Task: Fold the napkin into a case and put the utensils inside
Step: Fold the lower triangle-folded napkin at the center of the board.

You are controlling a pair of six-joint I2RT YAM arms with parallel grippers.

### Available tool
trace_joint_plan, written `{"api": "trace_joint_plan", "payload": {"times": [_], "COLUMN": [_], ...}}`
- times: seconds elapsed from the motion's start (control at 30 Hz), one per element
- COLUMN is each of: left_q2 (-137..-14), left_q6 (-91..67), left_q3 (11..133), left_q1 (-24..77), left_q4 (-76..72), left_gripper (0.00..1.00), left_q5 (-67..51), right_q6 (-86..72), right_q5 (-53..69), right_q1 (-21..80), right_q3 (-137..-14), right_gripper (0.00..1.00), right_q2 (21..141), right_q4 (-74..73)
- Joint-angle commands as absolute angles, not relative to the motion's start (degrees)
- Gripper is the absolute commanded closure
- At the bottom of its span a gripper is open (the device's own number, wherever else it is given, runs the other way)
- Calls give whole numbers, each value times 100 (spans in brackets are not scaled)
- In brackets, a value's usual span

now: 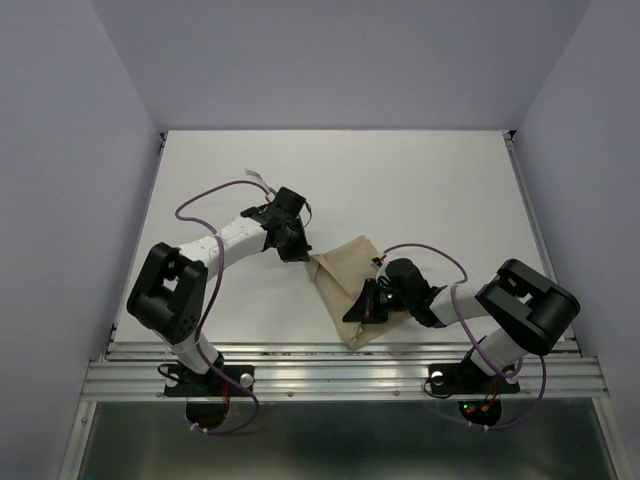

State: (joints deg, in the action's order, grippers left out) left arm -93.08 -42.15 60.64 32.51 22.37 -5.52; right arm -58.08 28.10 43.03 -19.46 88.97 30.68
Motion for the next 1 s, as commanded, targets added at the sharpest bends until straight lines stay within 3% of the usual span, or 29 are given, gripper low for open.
{"api": "trace_joint_plan", "payload": {"times": [0.0,0.8,0.87,0.9,0.97], "left_q2": [-9377,-10739,-10819,-10854,-10907], "left_q6": [-4026,-3964,-3955,-3946,-3920], "left_q3": [6187,7101,7163,7224,7260], "left_q1": [3252,3437,3437,3437,3437], "left_q4": [1943,1529,1521,1521,1521], "left_gripper": [100,100,100,100,100], "left_q5": [-808,-1345,-1327,-1318,-1310], "right_q6": [-5669,-5695,-5661,-5634,-5468], "right_q5": [2725,2698,2663,2628,2375], "right_q1": [4307,4307,4307,4307,4307], "right_q3": [-1916,-1846,-1811,-1811,-1889], "right_gripper": [99,99,91,77,67], "right_q2": [8974,8974,8878,8825,8641], "right_q4": [2874,2857,2804,2734,2199]}}
